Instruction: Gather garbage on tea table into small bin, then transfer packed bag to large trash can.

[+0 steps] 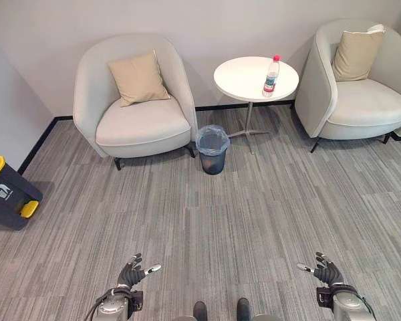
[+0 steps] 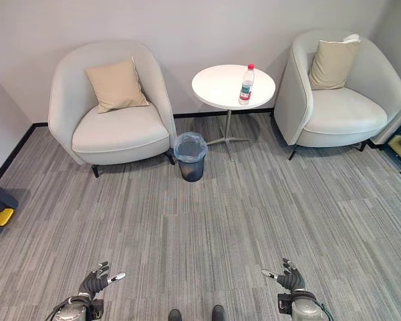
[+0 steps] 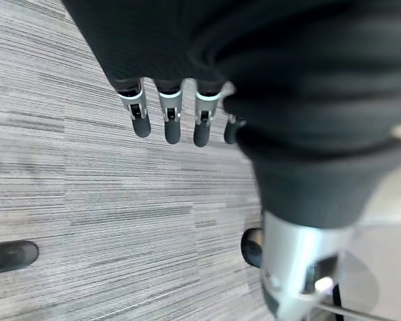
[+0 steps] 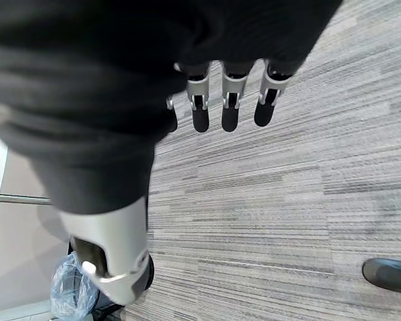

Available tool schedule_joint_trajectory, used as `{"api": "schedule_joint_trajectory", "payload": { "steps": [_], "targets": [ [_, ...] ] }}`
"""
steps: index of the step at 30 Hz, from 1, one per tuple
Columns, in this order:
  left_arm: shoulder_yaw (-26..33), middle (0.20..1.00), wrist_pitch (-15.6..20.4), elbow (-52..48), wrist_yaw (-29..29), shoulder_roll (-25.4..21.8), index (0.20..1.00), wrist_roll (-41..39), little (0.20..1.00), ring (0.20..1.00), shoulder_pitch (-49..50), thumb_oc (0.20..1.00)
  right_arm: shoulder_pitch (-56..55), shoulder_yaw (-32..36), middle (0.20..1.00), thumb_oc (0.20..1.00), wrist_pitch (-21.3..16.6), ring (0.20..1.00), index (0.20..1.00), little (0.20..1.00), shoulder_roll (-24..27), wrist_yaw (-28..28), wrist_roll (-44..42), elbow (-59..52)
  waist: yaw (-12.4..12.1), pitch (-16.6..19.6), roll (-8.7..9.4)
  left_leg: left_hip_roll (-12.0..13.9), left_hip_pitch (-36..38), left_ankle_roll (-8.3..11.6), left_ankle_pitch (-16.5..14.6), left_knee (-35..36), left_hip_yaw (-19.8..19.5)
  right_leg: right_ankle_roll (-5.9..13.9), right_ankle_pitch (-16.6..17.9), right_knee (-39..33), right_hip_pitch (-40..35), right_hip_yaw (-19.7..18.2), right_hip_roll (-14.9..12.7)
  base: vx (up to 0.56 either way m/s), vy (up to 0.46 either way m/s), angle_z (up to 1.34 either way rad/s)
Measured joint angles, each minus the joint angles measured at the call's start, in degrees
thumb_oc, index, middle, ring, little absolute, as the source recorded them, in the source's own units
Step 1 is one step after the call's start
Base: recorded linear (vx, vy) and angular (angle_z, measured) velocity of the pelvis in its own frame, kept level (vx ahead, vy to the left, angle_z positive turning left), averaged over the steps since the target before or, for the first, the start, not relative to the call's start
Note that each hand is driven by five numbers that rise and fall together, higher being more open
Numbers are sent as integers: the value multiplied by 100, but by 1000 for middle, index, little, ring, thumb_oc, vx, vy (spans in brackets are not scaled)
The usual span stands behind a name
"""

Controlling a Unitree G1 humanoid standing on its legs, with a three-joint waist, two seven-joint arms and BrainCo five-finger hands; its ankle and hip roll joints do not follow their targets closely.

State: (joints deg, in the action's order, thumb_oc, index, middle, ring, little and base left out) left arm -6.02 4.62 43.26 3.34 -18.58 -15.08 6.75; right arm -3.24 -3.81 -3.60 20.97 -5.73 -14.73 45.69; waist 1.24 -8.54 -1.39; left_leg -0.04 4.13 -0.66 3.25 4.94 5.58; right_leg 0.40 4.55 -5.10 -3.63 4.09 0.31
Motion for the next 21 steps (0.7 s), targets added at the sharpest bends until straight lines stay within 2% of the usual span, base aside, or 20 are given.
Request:
{"api": "schedule_joint_trajectory", "payload": {
  "steps": [13,17,20,21],
  "targets": [
    [-31,1000,-2,-33,79,5,1000,0,1000,1000,-83,1000,30,1,1000,1000,26,1000,1000,1000,-90,-119,-6,11,-1,69,74,-21,-18,-51,1,-40,155,16,36,5,129,-186,-5,13,47,-7],
    [-30,1000,-5,-33,115,-6,1000,0,1000,1000,-84,1000,198,9,1000,1000,33,1000,1000,1000,-96,-127,-21,45,-4,19,115,-44,-330,-123,-54,-153,377,78,163,37,482,-427,-23,17,103,-29],
    [-25,1000,-3,-36,117,-27,1000,0,1000,1000,-139,1000,218,15,1000,1000,48,1000,1000,1000,-109,-167,-119,137,1,-89,222,-114,-345,-162,-105,-129,576,108,178,37,589,-591,-88,52,120,-31],
    [-20,1000,-3,-38,118,-32,1000,0,1000,1000,-168,1000,228,16,1000,1000,47,1000,1000,1000,-110,-169,-118,127,1,-144,237,-140,-346,-181,-128,-132,608,70,150,38,601,-610,-109,60,110,-49]
  ]
}}
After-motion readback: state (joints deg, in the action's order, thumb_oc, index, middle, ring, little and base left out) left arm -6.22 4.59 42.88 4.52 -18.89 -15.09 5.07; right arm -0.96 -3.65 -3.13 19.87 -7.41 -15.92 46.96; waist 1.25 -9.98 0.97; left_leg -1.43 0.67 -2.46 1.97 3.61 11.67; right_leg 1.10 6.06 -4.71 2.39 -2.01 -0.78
